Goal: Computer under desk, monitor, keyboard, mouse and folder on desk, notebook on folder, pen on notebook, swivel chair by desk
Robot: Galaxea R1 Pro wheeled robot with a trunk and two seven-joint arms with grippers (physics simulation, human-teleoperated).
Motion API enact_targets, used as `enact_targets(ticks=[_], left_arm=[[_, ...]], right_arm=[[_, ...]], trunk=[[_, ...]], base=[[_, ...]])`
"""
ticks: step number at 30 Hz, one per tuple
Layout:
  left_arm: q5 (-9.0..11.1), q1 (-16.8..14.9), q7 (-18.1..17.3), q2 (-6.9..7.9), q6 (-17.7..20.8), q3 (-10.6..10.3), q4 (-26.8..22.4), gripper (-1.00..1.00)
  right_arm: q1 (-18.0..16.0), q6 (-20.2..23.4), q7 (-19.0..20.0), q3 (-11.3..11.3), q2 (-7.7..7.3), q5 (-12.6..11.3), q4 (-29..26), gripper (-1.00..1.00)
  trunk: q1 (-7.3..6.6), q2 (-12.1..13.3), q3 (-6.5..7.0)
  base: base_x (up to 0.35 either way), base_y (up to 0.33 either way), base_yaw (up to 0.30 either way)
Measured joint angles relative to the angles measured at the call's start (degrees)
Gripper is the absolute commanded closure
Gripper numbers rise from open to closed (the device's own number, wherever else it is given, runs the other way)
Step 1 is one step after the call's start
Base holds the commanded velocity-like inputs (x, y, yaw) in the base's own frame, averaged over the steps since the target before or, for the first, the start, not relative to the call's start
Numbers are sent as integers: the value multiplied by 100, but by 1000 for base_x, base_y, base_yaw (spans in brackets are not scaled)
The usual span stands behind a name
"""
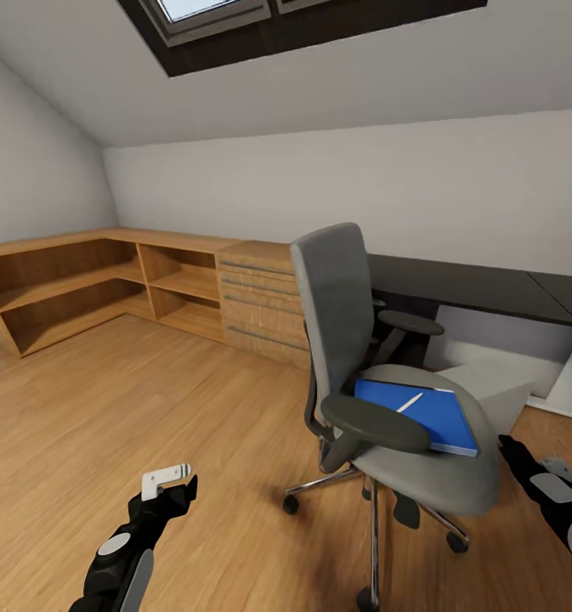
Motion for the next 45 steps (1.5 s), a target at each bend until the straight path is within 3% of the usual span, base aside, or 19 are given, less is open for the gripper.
enact_targets(ticks=[24,41,45], left_arm=[[-20,0,-17,-4,-3,-23,104,-100],[-21,0,-25,-10,-3,-26,109,-100],[-19,0,-19,-10,-3,-153,118,-100]], right_arm=[[2,29,628,0,-4,1,13,-100],[5,425,1045,43,-5,-41,246,-100],[6,439,1049,42,0,-41,248,-100]], trunk=[[44,-82,-36],[44,-82,-36],[45,-82,-36]], base=[[0,0,0],[0,0,0],[0,0,72]])
